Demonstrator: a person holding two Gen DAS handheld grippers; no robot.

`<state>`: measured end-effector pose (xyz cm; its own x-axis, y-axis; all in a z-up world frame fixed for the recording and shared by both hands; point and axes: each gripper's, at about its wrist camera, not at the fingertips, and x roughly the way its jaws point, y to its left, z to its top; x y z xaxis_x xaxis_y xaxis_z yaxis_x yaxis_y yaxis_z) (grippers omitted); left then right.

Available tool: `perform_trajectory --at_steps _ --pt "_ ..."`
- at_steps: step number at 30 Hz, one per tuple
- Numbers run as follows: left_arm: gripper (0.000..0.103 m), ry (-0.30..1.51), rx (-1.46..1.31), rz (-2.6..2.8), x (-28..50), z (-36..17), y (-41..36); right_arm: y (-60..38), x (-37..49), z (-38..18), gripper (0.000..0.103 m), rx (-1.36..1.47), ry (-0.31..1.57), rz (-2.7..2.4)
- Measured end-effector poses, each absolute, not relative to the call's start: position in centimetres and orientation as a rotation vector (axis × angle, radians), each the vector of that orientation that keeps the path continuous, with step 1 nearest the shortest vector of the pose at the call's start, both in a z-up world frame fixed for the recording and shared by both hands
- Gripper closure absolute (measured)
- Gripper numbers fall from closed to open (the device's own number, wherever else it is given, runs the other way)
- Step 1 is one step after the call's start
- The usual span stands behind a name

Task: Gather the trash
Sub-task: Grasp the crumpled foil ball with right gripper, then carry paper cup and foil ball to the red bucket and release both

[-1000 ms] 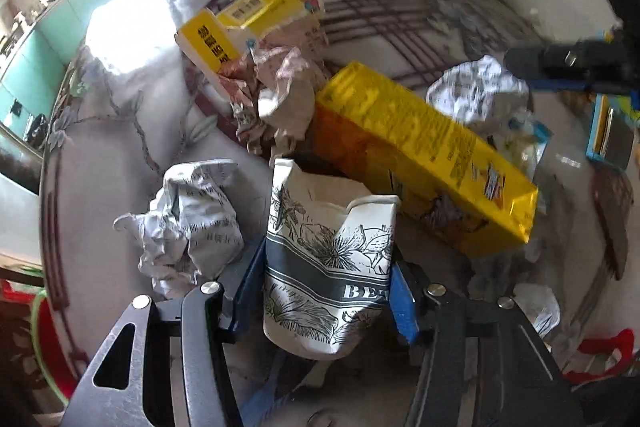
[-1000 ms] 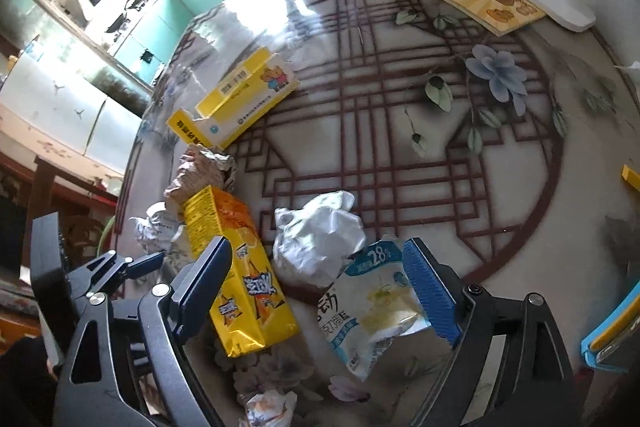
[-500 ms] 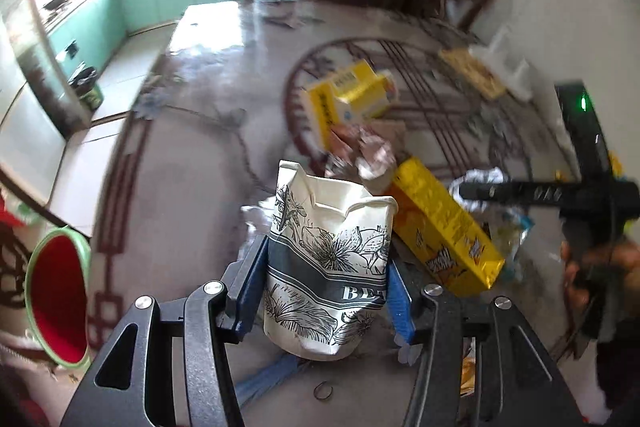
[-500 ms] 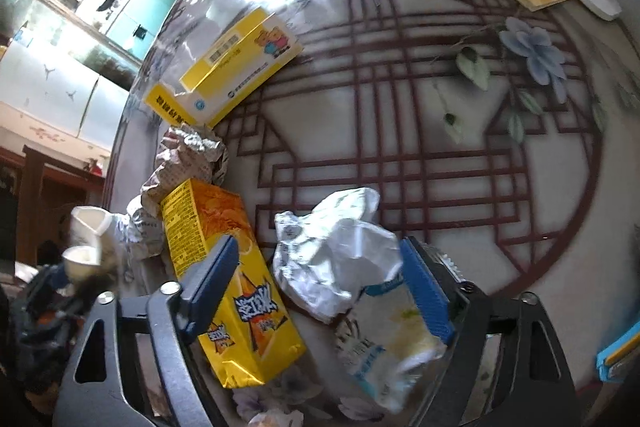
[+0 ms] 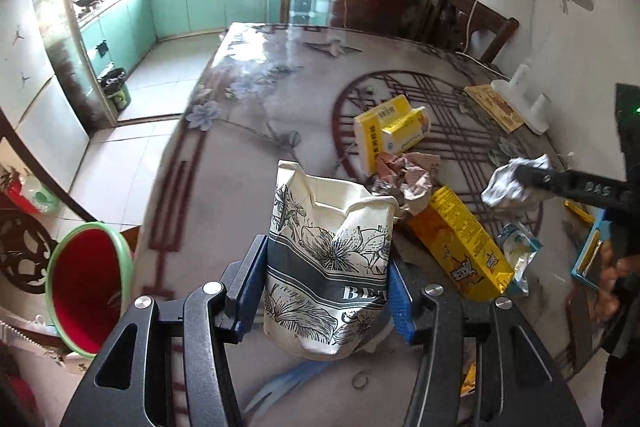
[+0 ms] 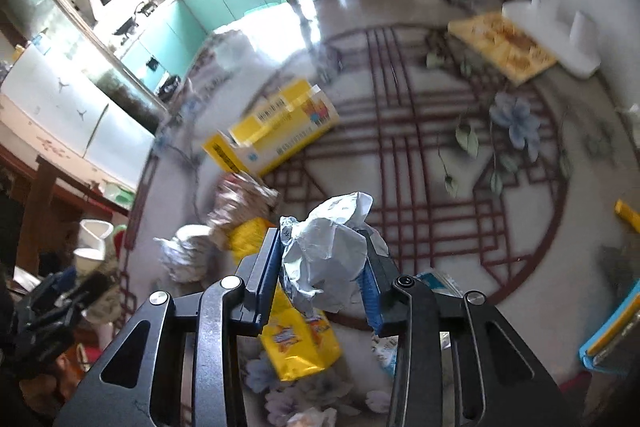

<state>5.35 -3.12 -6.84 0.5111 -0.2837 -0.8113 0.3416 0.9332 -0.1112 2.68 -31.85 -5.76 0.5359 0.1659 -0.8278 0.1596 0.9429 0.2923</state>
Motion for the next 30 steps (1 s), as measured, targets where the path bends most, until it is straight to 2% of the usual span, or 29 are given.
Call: perform_trajectory --at_steps 16,30 --pt "0.05 0.898 0.008 -0.346 4.8 -3.9 4.0 -23.1 3.2 -2.4 0.068 0.299 0.93 0.057" --pt "0.05 0.917 -0.022 -0.321 6.1 -4.8 9.5 -17.2 4.2 -1.9 0.068 0.252 0.931 0.07"
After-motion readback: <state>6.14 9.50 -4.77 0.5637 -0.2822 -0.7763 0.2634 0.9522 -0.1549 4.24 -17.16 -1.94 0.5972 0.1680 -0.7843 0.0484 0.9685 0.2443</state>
